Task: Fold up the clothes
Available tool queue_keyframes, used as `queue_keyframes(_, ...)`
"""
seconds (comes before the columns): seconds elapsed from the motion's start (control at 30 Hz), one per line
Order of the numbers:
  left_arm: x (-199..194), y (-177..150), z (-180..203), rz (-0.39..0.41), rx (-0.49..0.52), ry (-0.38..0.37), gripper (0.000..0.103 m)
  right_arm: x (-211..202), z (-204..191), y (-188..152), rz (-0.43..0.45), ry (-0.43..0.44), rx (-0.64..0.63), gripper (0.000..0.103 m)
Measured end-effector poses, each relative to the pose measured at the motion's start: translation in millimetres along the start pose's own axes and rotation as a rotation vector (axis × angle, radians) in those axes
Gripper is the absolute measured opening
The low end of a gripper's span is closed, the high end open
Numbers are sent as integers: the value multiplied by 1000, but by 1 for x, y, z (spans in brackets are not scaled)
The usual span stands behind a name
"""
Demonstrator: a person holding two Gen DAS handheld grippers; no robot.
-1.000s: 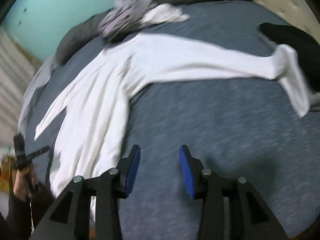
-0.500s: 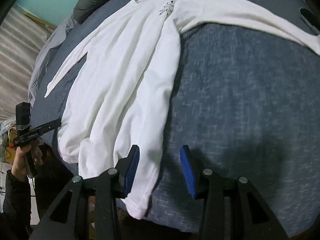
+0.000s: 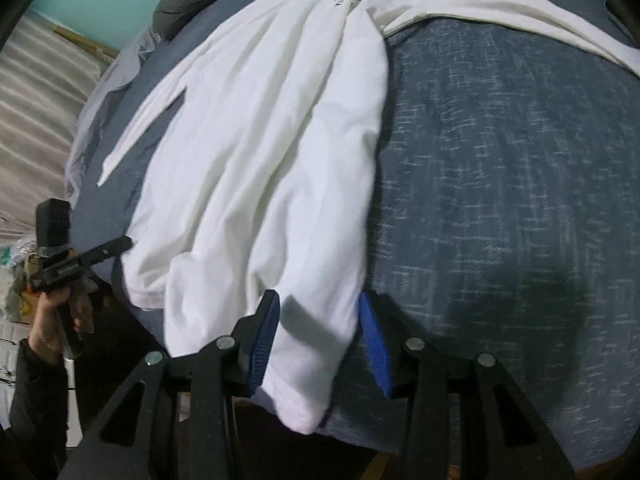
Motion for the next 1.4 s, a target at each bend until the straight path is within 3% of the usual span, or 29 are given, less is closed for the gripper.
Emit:
queue_keyframes(0.03, 0, -1, 1, 0, 1, -4, 57, 2, -1, -1, -1, -1, -5, 29)
queue_keyframes(0.13, 2, -3, 4, -5, 6, -19, 33, 5, -5, 0, -3, -18, -21, 12)
queue_keyframes(0.2, 2, -4, 8, -4, 20, -21, 18, 3, -5, 1, 14, -14, -18, 6)
queue_keyframes(0.3, -4, -3, 11, 17, 39, -19, 7, -4, -10, 4, 40, -21, -33, 4)
queue_keyframes(0.37, -14, 0, 10, 39, 41, -23, 4, -13, -12, 6, 60, -30, -49, 3)
queue_keyframes(0.7, -74, 4, -20, 112, 85, 17, 2, -71, 9, 10, 172, -99, -15, 3)
queue_keyframes(1.07, -40, 16, -41, 57, 12, 49, 2, -74, 53, 4, 201, -132, 81, 3)
queue_keyframes(1.2, -33, 15, -48, 58, -24, 17, 3, -75, 59, 4, 231, -109, 86, 4)
queue_keyframes(1.27, -36, 13, -51, 62, -30, 5, 10, -78, 60, 5, 246, -100, 78, 9)
queue_keyframes(1.33, -39, 11, -53, 64, -30, -5, 18, -82, 59, 3, 257, -91, 67, 35)
queue_keyframes(1.4, -42, 6, -54, 61, -14, -6, 34, -85, 58, -3, 258, -61, 46, 41)
Point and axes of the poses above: each gripper's, at about its wrist camera, not at the fingertips, and x roughly the way its jaws point, z to its right, y to its top, the point moved 2 cm from there along x, roughly the way its jaws point, and after that the axes turned 12 degrees about y, right-handed, at the moved point
